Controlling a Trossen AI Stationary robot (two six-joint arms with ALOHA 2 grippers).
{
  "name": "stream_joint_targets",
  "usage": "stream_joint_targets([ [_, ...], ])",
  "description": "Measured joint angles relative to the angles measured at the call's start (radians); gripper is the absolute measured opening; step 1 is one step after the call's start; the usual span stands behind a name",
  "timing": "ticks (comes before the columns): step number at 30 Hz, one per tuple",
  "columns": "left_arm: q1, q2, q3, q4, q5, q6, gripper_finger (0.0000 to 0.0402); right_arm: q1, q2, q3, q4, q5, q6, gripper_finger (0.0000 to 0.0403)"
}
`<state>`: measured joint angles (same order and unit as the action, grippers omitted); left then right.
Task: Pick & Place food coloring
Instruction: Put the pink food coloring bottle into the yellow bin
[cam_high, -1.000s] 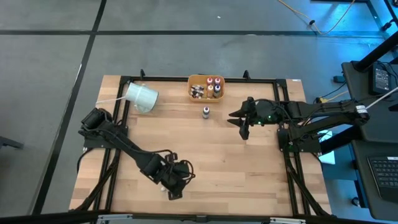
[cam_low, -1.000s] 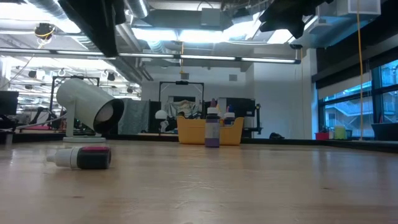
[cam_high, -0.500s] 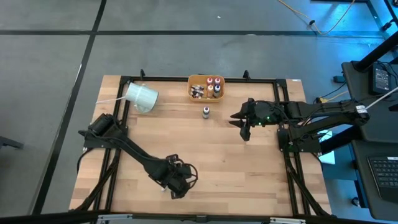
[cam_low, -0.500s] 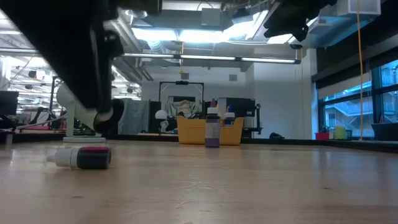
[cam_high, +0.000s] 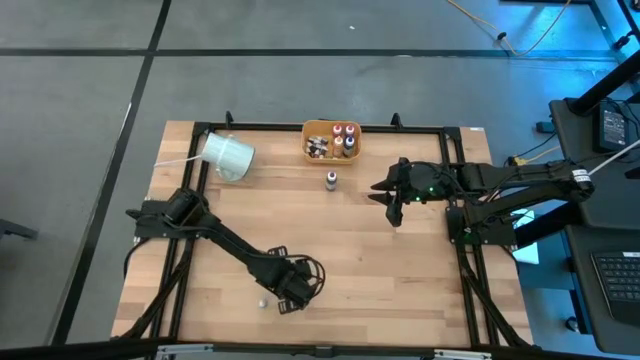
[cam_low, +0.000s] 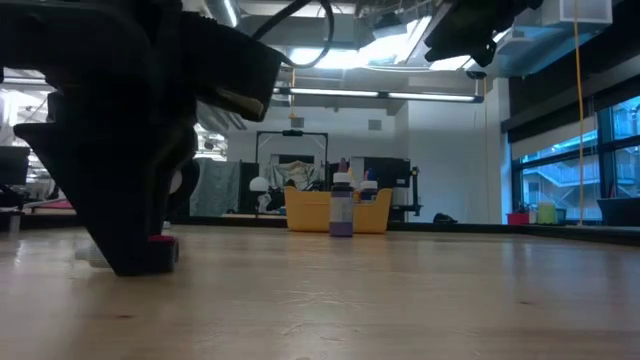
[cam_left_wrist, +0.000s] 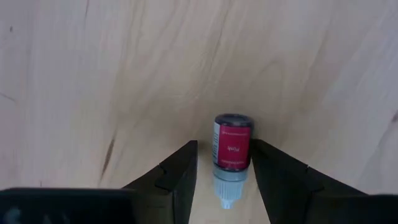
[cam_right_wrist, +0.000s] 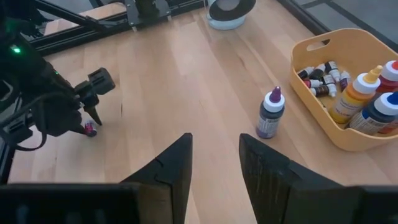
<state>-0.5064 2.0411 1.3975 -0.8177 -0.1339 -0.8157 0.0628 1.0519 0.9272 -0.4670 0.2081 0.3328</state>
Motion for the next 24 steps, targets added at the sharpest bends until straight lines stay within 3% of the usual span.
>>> stream_joint_targets([
  [12, 0.040, -0.003, 0.000, 0.000, 0.059, 0.079, 0.0068, 0.000, 0.000, 0.000, -0.030, 0.000, -0.004, 0.0134],
  [19, 0.121, -0.076, -0.004, -0.065, 0.082, 0.103, 0.0078, -0.001, 0.000, 0.000, -0.023, 0.001, -0.031, 0.0134],
  [24, 0.236, -0.210, -0.004, -0.137, 0.004, 0.198, 0.0073, -0.001, 0.000, 0.000, -0.022, 0.011, -0.060, 0.0134],
])
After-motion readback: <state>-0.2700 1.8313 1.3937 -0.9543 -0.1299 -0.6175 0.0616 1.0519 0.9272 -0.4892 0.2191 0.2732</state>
